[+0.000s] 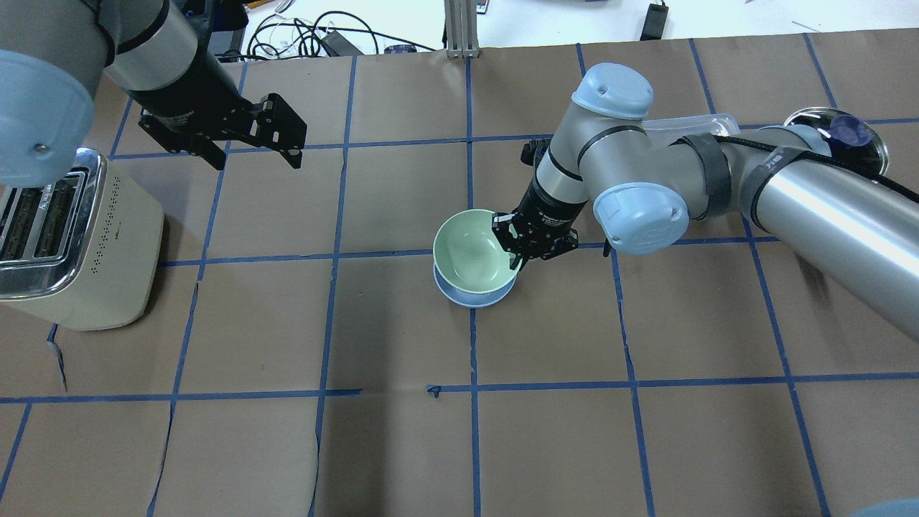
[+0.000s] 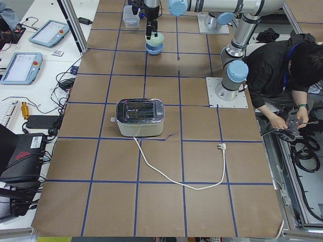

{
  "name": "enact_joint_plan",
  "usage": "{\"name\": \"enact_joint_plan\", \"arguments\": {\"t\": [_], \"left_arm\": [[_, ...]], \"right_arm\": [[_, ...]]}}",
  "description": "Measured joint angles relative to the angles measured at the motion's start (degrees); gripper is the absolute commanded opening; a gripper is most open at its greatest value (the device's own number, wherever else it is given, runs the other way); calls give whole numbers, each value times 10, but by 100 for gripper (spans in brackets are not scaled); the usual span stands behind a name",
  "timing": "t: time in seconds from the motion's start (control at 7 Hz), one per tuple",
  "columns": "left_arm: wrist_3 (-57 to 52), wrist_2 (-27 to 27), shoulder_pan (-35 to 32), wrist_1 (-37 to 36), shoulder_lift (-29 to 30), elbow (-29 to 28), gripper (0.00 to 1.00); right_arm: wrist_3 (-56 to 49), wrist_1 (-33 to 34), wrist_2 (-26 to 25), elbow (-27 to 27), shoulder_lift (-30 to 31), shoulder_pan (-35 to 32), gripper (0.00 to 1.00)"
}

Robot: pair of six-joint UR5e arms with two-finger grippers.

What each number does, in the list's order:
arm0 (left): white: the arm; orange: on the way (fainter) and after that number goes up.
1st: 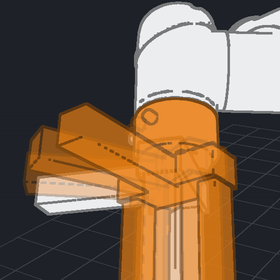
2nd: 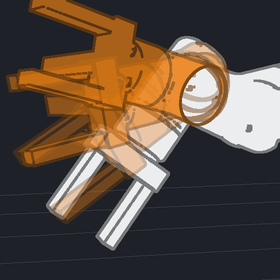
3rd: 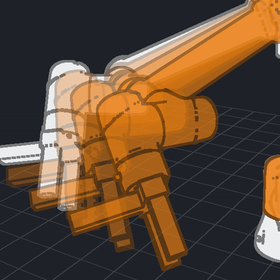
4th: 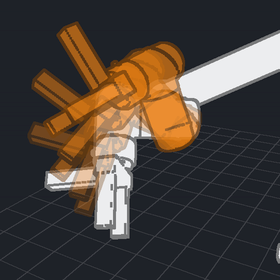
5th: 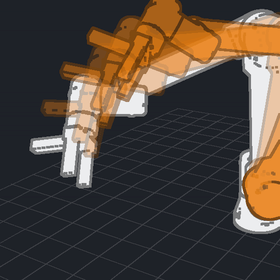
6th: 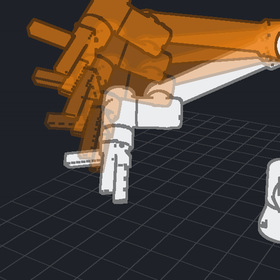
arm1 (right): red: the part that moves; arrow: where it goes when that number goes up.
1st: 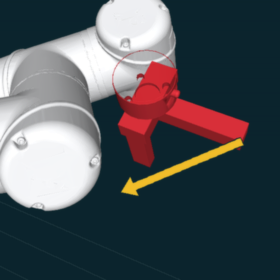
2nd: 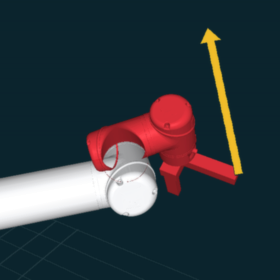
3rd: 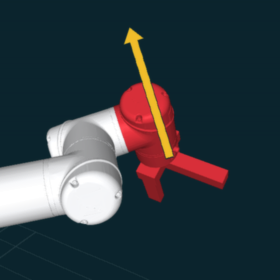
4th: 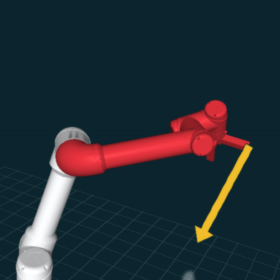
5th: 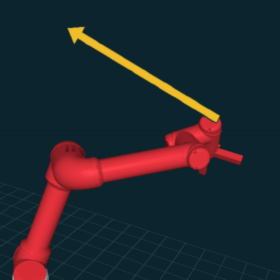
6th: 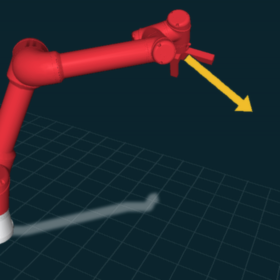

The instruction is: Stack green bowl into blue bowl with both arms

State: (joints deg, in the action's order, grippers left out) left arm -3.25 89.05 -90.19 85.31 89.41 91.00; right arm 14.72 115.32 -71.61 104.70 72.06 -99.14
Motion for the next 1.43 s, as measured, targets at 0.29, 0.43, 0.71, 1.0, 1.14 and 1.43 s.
{"name": "enact_joint_plan", "arguments": {"t": [0.29, 0.43, 0.71, 1.0, 1.14, 1.43], "left_arm": [[0, 0, 0, 1, 0, 0, 100], [0, 0, 0, 1, 0, 0, 100], [0, 0, 0, 1, 0, 0, 100], [0, 0, 0, 0, 0, 0, 100], [0, 0, 0, -1, 0, -1, 100], [0, -1, 0, -2, 1, -1, 100]], "right_arm": [[3, 11, 1, 0, -8, 0, 61], [5, 12, 1, -1, -9, 2, 74], [7, 13, -3, -1, -9, 2, 80], [10, 11, -10, -9, -2, 4, 87], [10, -2, -32, -26, 7, 7, 100], [3, -54, -110, -77, 33, 16, 100]]}}
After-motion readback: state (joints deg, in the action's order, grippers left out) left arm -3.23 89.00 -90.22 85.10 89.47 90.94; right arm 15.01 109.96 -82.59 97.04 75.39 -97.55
